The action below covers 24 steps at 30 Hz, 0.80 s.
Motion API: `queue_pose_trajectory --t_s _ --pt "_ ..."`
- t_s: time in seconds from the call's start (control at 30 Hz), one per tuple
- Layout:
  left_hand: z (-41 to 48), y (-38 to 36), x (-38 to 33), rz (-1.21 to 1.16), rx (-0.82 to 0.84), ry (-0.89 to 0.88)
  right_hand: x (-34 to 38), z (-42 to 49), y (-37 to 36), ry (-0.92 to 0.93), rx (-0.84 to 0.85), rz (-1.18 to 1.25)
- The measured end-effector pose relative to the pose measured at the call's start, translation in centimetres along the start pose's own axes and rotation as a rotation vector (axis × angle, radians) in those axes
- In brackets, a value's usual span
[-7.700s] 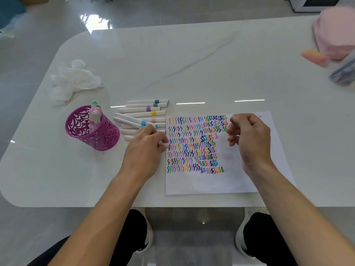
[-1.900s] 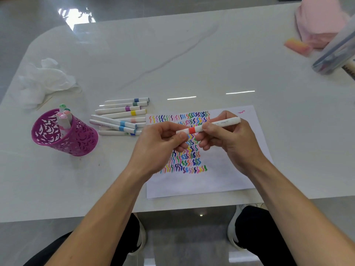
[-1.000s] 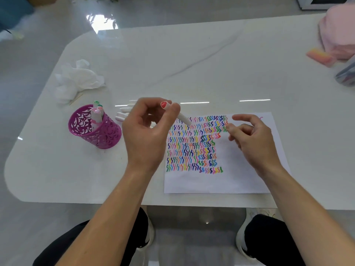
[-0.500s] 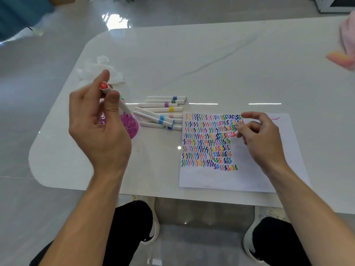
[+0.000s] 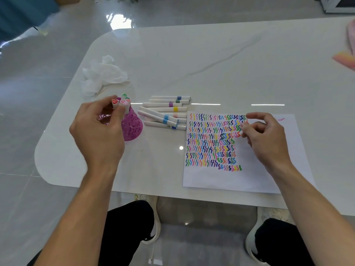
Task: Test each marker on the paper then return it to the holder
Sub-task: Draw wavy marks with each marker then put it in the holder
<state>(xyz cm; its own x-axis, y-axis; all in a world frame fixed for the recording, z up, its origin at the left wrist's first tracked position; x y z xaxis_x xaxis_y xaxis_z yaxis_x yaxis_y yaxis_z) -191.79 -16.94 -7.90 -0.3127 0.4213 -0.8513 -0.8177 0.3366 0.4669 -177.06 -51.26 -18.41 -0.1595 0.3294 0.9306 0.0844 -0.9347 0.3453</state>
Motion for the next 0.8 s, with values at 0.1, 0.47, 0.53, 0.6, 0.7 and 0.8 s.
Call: queue_pose_trajectory --t_s 0.1,0.47,0.53,0.6,0.7,0.8 --pt "0.2 -0.5 0.4 0.064 0.01 0.016 -0.2 0.0 -0.1 -0.012 0.005 0.01" --pt "-0.3 -1.6 0.1 0.303 0.032 -0.052 -0.2 0.0 0.1 -0.006 0.006 0.004" --pt "-0.6 -1.6 -0.5 0.282 0.018 -0.1 -0.2 0.0 0.2 -0.003 0.008 0.002" --pt "-1.0 -1.8 -1.4 0.248 0.017 -0.159 -0.2 -0.1 0.2 0.001 0.007 -0.003" --pt "-2.2 -2.7 -2.6 0.198 0.069 -0.269 -0.1 -0.1 0.3 -0.003 0.008 -0.01" --pt "-3.4 -4.6 -3.1 0.208 0.174 -0.332 -0.2 -0.2 0.5 -0.003 0.007 -0.018"
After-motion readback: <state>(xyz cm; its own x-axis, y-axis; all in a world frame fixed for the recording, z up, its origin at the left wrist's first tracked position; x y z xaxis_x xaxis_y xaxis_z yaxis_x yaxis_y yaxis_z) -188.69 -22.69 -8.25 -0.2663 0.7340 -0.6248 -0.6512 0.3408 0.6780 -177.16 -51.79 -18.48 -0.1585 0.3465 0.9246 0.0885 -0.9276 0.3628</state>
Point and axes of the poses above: each hand's wrist, its own z-axis towards the middle knuckle, its own y-axis out of the back of the hand, x = y × z, the point moved 6 cm from there along z, towards the middle knuckle, and after that the axes turned 13 degrees about y, right-handed, at the moved point
